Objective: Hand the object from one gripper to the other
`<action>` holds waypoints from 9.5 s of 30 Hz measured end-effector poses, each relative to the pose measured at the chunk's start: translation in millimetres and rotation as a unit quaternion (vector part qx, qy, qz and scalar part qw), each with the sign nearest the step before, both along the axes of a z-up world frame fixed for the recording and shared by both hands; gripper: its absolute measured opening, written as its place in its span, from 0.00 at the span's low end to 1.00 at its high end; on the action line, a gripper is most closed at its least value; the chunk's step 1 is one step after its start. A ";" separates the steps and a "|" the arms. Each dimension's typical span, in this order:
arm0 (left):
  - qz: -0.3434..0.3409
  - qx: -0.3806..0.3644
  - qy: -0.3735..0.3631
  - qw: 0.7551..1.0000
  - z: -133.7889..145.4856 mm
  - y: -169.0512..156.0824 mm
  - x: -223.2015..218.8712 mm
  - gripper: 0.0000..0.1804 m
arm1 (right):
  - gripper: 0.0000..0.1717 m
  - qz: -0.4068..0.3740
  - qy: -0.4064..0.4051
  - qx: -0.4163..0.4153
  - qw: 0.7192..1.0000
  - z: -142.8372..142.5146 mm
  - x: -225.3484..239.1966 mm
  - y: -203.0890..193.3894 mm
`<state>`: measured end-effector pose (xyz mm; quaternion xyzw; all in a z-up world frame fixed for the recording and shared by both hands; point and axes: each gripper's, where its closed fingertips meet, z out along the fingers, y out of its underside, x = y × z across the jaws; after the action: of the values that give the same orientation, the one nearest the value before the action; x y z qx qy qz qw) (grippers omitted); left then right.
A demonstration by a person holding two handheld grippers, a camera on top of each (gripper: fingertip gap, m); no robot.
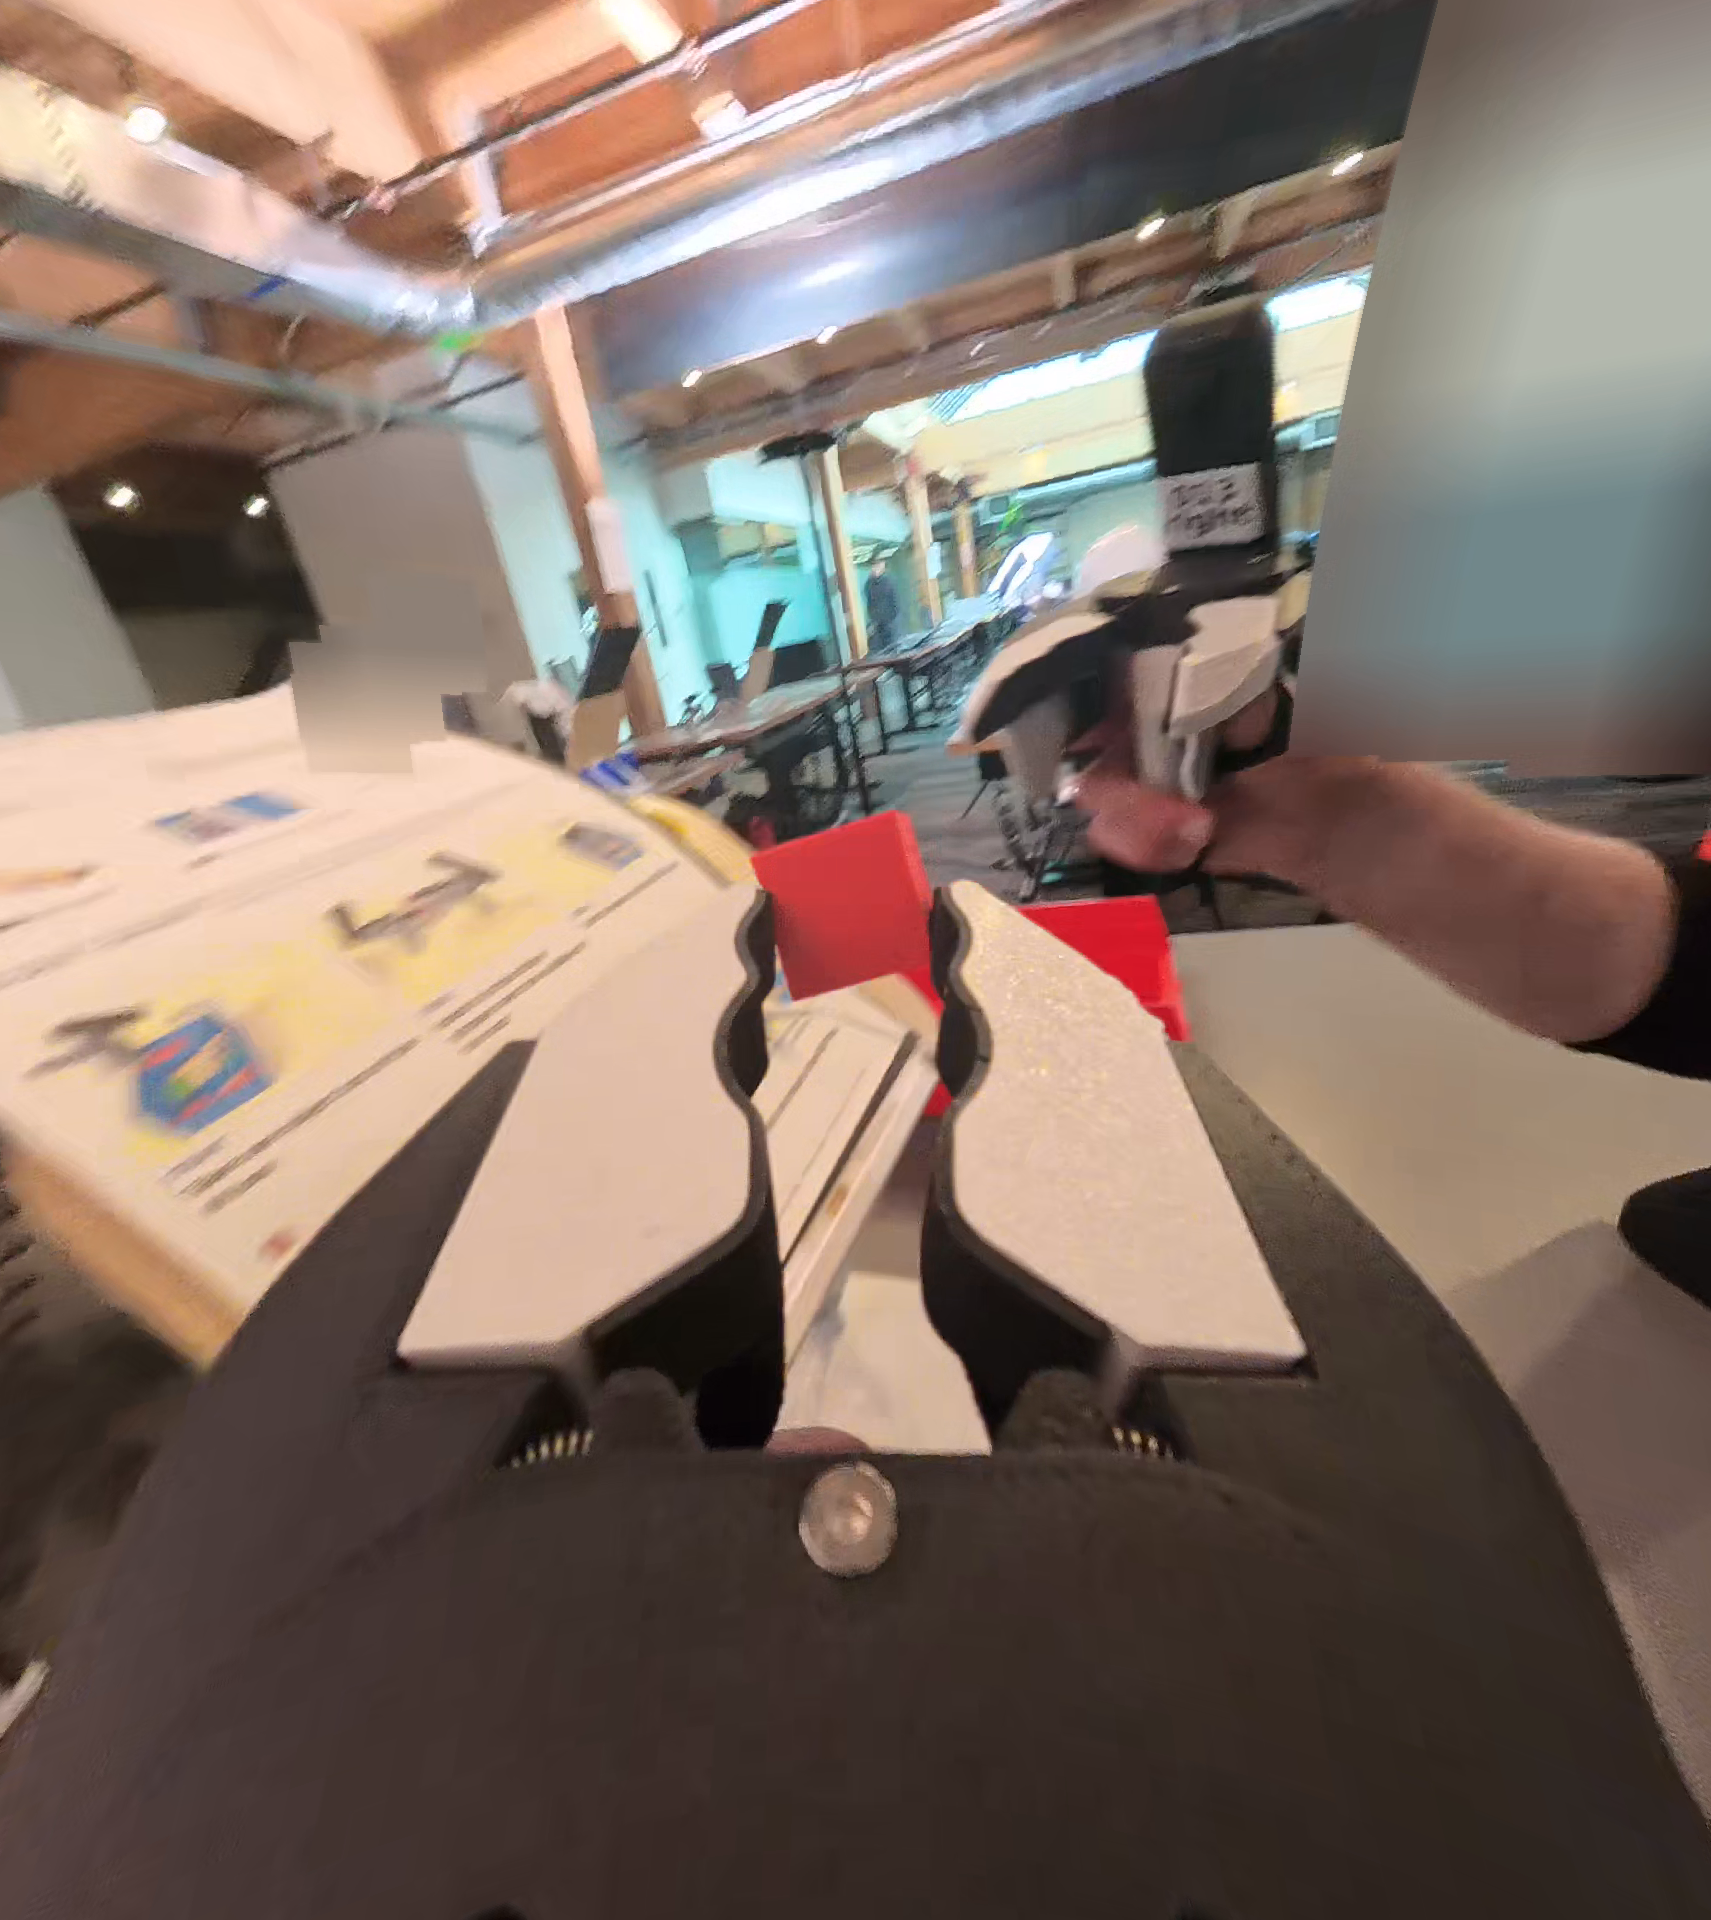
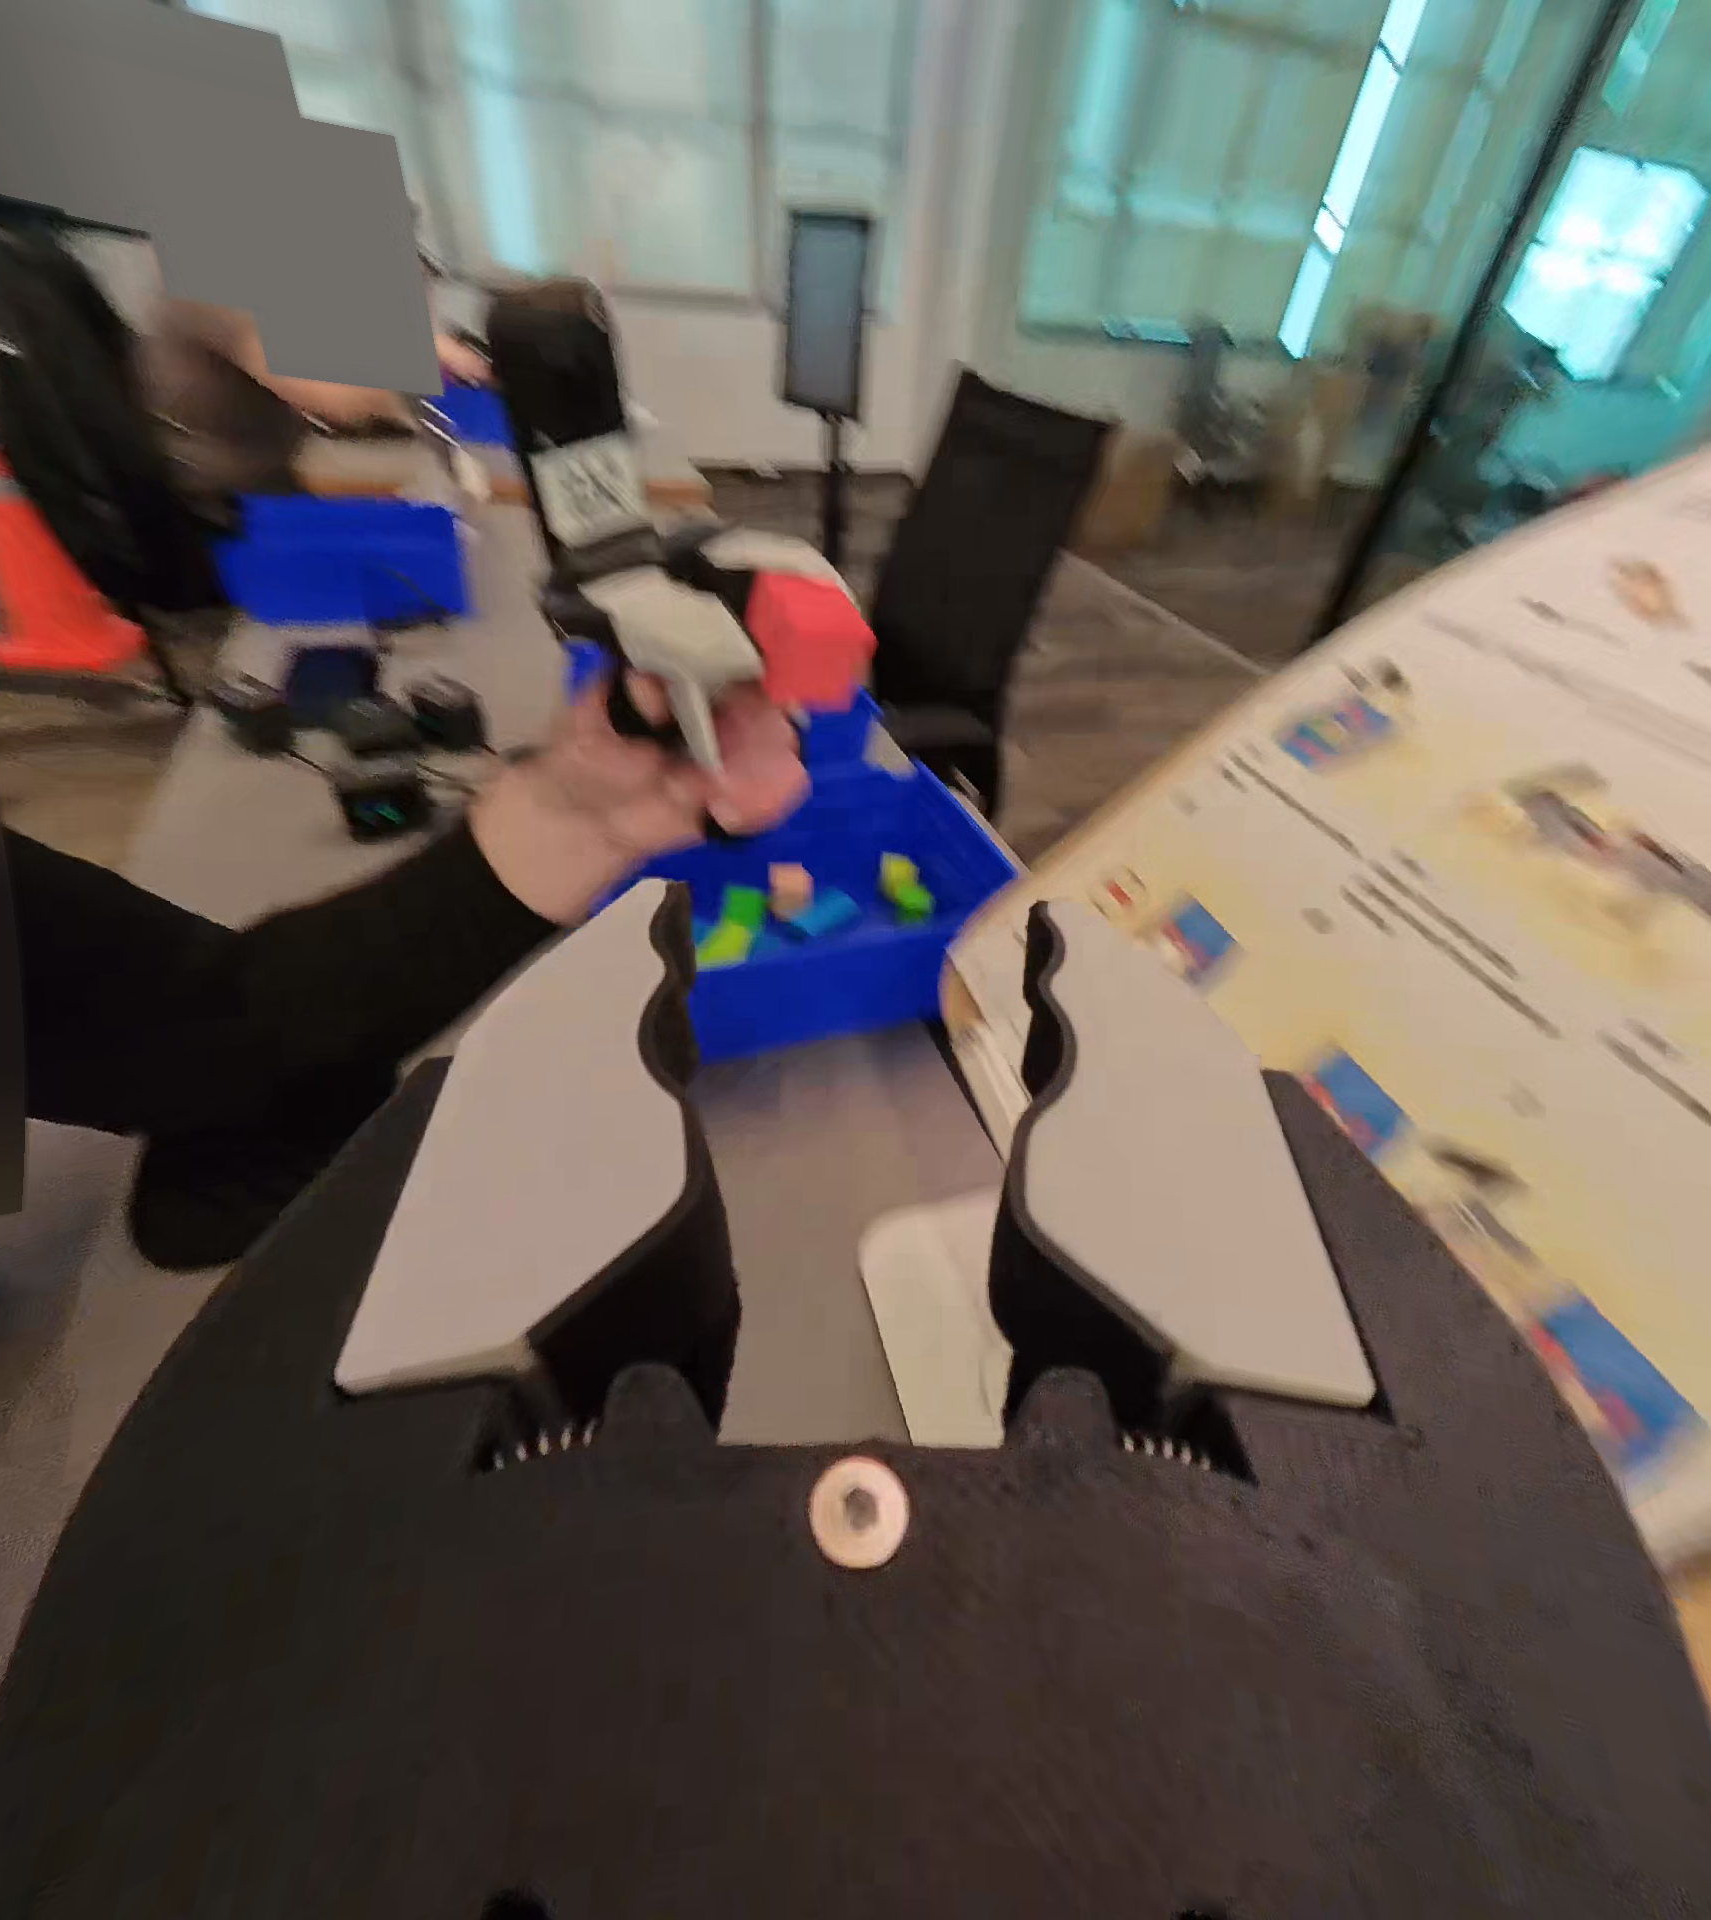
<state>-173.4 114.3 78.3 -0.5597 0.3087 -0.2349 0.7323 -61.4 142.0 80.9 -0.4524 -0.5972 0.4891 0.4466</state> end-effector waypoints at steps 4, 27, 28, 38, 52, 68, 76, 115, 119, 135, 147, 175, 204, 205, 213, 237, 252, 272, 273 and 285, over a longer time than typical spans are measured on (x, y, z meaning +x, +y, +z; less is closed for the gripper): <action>-0.063 0.022 -0.002 0.998 -1.4 -5.9 45.5 0.16 | 0.34 0.074 0.051 -0.026 0.996 6.2 -29.6 -28.2; -0.083 0.050 -0.026 0.995 3.7 -11.7 76.6 0.16 | 0.14 0.136 0.084 -0.096 0.983 5.3 -40.6 -41.9; -0.083 0.056 -0.032 0.994 6.5 -13.6 76.7 0.16 | 0.14 0.133 0.091 -0.097 0.982 8.7 -37.3 -41.4; -0.038 0.087 -0.054 0.994 26.9 -23.5 43.8 0.00 | 0.14 -0.172 -0.114 -0.027 0.978 -17.2 80.4 101.6; 0.010 0.067 0.006 0.998 16.2 -13.6 35.3 0.00 | 0.15 -0.431 -0.599 -0.191 0.647 -259.3 341.8 235.4; 0.033 0.036 0.026 0.998 2.1 1.7 22.6 0.00 | 0.15 -0.418 -0.653 -0.223 0.590 -333.6 367.1 256.5; 0.121 -0.031 0.083 0.989 -15.3 15.1 -21.3 0.13 | 0.29 -0.440 -0.637 -0.186 0.605 -302.9 363.7 257.6; 0.421 -0.520 0.244 0.702 -325.3 44.5 -306.8 0.17 | 0.25 -0.380 -0.548 -0.052 0.743 -235.6 262.5 196.2; 0.380 -0.433 0.147 0.804 -257.8 58.7 -275.1 0.17 | 0.24 -0.355 -0.472 -0.029 0.806 -189.0 224.9 170.9; -0.075 -0.018 -0.027 0.997 -5.4 11.9 42.0 0.16 | 0.26 -0.015 0.034 0.048 0.998 1.2 -30.7 -24.7; -0.125 -0.020 -0.051 0.991 -6.6 6.7 78.5 0.16 | 0.15 0.035 0.065 -0.007 0.997 -2.1 -46.8 -27.6; -0.075 -0.009 -0.062 0.995 1.4 11.1 49.9 0.12 | 0.14 -0.363 -0.257 -0.061 0.894 -76.7 246.1 161.6; 0.021 -0.048 0.000 0.999 -15.7 30.9 16.6 0.11 | 0.14 -0.407 -0.656 -0.229 0.593 -334.5 388.3 221.9; 0.022 -0.049 -0.001 0.999 -15.0 30.2 12.9 0.11 | 0.14 -0.407 -0.653 -0.232 0.595 -333.6 387.3 222.3; 0.105 -0.067 0.016 0.992 -16.4 32.9 -36.0 0.15 | 0.27 -0.420 -0.656 -0.185 0.599 -313.8 380.6 222.6; 0.512 -0.507 0.193 0.666 -287.1 32.2 -336.3 0.26 | 0.26 -0.393 -0.596 -0.077 0.696 -269.9 302.0 184.0; 0.528 -0.565 0.218 0.595 -337.9 29.5 -355.5 0.26 | 0.25 -0.382 -0.590 -0.065 0.708 -268.0 294.9 176.5; 0.496 -0.597 0.163 0.610 -342.6 21.4 -341.7 0.20 | 0.25 -0.377 -0.583 -0.050 0.718 -256.7 283.4 173.4; 0.495 -0.597 0.159 0.610 -342.7 21.3 -341.7 0.20 | 0.25 -0.377 -0.583 -0.049 0.718 -255.5 283.2 172.8; 0.493 -0.542 0.111 0.672 -299.4 33.1 -332.0 0.19 | 0.27 -0.377 -0.517 -0.040 0.768 -219.7 259.1 160.4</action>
<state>-505.4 147.4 -221.0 -0.9510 -0.1146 0.0975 0.2701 197.7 302.4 -138.8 -0.8430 -0.4989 -0.0030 0.2008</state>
